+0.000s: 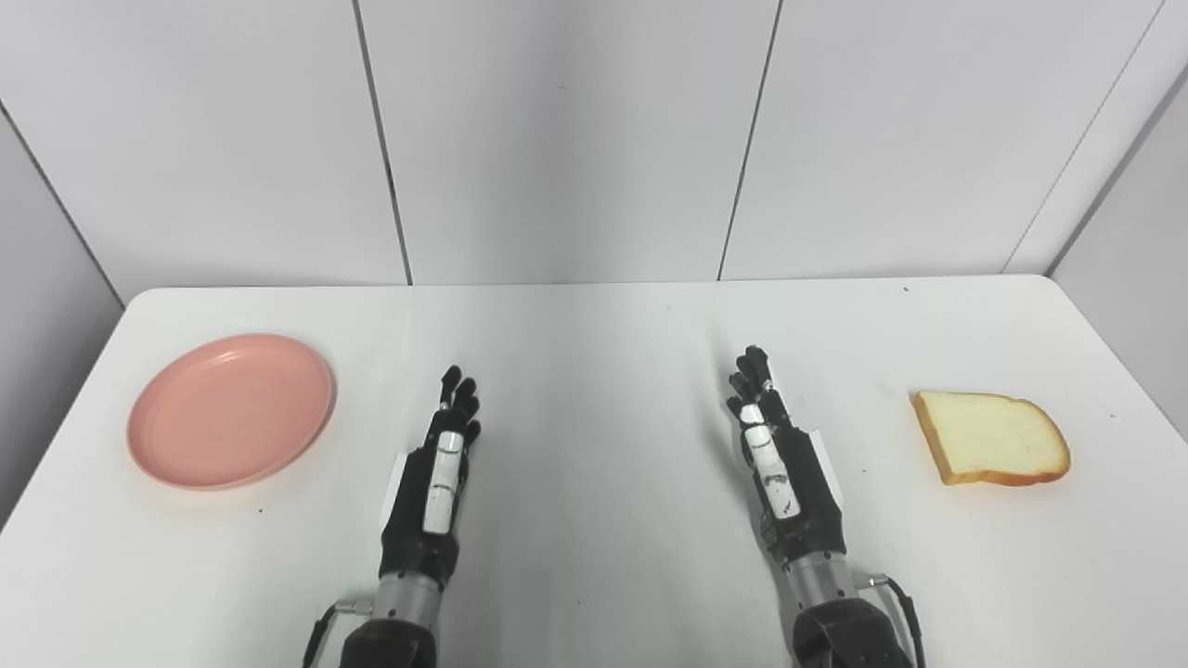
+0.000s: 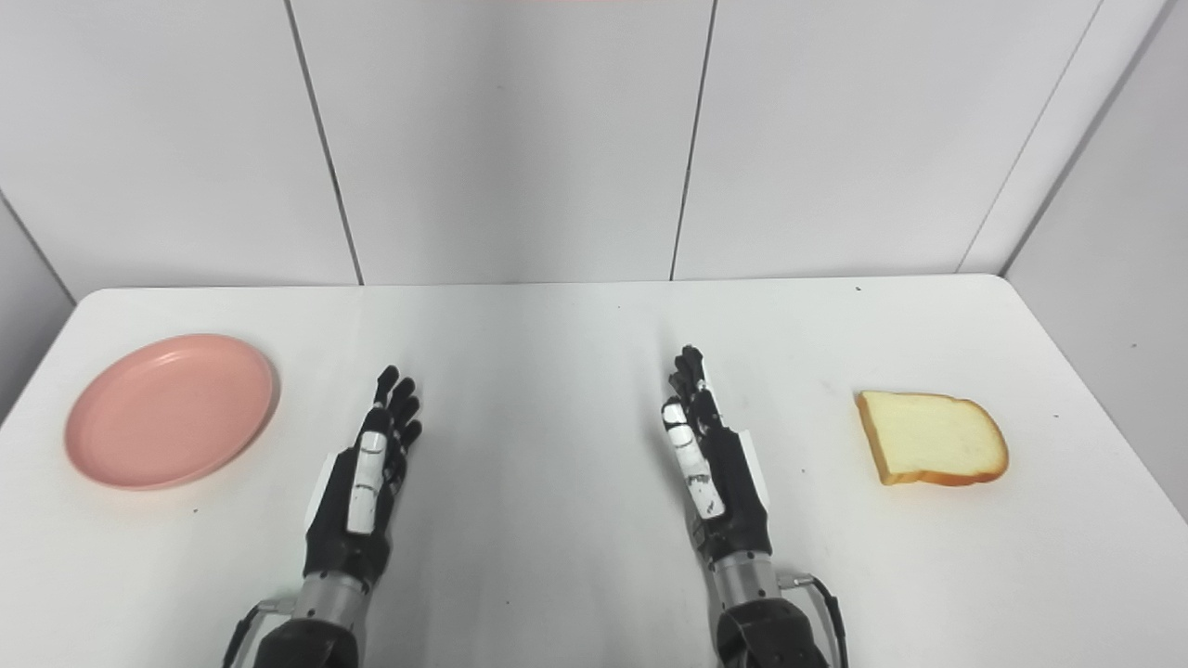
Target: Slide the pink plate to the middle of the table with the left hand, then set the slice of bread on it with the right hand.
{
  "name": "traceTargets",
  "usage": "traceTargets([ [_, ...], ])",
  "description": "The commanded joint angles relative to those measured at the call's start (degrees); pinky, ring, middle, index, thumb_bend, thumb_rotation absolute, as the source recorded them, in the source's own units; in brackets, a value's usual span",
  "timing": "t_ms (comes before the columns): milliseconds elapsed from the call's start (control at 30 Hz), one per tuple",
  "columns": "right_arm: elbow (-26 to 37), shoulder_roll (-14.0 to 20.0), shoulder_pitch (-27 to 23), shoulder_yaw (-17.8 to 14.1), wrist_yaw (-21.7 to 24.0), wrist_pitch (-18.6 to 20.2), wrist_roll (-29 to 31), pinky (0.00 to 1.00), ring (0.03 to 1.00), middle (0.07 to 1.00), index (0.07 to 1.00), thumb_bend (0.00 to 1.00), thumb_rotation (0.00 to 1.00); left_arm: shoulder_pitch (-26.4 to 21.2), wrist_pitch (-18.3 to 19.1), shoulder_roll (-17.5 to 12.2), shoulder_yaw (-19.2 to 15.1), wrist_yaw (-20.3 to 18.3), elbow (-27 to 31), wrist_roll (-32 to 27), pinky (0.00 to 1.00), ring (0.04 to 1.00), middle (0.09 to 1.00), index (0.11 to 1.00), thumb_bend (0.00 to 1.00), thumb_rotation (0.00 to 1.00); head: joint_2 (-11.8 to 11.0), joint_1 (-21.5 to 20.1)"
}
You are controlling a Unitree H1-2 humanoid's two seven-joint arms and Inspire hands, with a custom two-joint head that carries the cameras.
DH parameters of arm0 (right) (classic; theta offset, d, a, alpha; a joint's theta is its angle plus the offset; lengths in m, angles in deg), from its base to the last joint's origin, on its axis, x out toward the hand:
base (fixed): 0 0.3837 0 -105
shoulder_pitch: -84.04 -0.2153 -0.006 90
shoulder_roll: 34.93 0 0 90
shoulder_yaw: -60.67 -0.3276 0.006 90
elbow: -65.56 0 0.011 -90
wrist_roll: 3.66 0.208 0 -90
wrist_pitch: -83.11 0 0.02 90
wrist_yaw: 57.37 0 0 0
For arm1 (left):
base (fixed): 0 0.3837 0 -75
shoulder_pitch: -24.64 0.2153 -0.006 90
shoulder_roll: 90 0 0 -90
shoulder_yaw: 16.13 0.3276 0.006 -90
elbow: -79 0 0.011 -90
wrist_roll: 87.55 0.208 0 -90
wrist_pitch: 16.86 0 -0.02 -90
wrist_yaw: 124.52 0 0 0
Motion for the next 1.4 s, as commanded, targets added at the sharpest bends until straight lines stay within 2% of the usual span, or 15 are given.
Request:
traceTargets([
  [0, 2.1, 0.3, 0.5, 0.2, 0.9, 0.6, 0.4, 1.00, 1.000, 1.000, 1.000, 0.62, 0.84, 0.7, 1.5, 0.4, 0.0, 0.6, 2.2, 0.1, 1.00, 1.000, 1.000, 1.000, 0.68, 1.00, 0.2, 0.1],
  [167, 4.1, 1.2, 1.1, 0.3, 1.3, 2.0, 0.4, 1.00, 1.000, 1.000, 1.000, 0.61, 0.86, 3.3, 1.6, 1.1, -0.2, 0.9, 5.2, -0.6, 1.00, 1.000, 1.000, 1.000, 0.65, 0.99, 0.8, 0.7],
  [300, 4.3, 1.8, 1.3, 0.6, 1.9, 2.1, 0.6, 1.00, 1.000, 1.000, 1.000, 0.62, 0.84, 3.7, 3.5, 0.8, -1.1, -0.2, 5.1, -2.8, 1.00, 1.000, 1.000, 1.000, 0.65, 1.00, 1.3, 0.8],
  [400, 4.2, 1.9, 1.4, 0.9, 2.1, 1.7, 0.0, 1.00, 1.000, 1.000, 1.000, 0.61, 0.85, 3.3, 2.0, 0.3, -1.2, -0.3, 4.6, -2.6, 1.00, 1.000, 1.000, 1.000, 0.67, 1.00, 1.3, 0.8],
  [567, 4.6, 1.3, 1.6, 0.9, 1.8, 2.4, 0.2, 1.00, 1.000, 1.000, 1.000, 0.60, 0.84, 2.7, -1.1, -0.5, -1.0, -0.4, 3.1, -2.0, 1.00, 1.000, 1.000, 1.000, 0.67, 1.00, 2.7, 1.3],
  [667, 4.3, 0.8, 1.3, 0.4, 1.1, 3.1, 0.6, 1.00, 1.000, 1.000, 1.000, 0.63, 0.81, 2.2, -1.0, -0.9, -0.9, -1.2, 2.7, -2.6, 1.00, 1.000, 1.000, 1.000, 0.66, 1.00, 2.8, 1.3],
  [867, 4.0, 0.8, 1.0, 0.1, 1.0, 3.7, 0.2, 1.00, 1.000, 1.000, 1.000, 0.65, 0.84, 0.9, -1.1, -1.1, -1.2, -1.3, 1.3, -2.9, 1.00, 1.000, 1.000, 1.000, 0.68, 0.98, 3.5, 1.4],
  [1133, 4.7, 0.0, 0.8, -0.6, 0.3, 4.2, 0.9, 1.00, 1.000, 1.000, 1.000, 0.67, 0.81, 0.2, -0.7, -2.3, -1.2, -2.4, 0.2, -3.3, 1.00, 1.000, 1.000, 1.000, 0.69, 0.98, 4.8, 1.4],
  [1367, 4.4, -0.2, 0.6, -0.7, -0.2, 3.7, 1.0, 1.00, 1.000, 1.000, 1.000, 0.69, 0.81, -0.3, -1.2, -3.1, -1.4, -3.0, -0.8, -3.5, 1.00, 1.000, 1.000, 1.000, 0.68, 1.00, 4.5, 1.4],
])
